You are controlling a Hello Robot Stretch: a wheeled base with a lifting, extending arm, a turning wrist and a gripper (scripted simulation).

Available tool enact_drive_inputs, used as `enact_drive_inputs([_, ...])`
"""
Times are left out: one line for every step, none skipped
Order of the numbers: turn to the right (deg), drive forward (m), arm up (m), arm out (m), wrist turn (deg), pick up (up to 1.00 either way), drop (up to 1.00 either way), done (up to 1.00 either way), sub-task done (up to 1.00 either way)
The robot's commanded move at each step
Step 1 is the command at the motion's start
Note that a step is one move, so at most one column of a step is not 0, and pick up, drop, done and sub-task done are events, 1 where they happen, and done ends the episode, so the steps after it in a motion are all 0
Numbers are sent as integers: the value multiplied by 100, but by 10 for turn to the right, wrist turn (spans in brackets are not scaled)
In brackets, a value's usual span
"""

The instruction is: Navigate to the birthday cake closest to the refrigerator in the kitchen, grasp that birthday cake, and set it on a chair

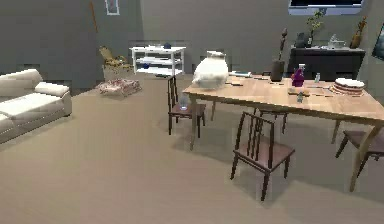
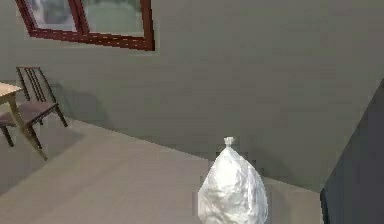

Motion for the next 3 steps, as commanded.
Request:
enact_drive_inputs([-210,0,0,0,0,0,0,0,0])
enact_drive_inputs([0,100,0,0,0,0,0,0,0])
enact_drive_inputs([0,100,0,0,0,0,0,0,0])
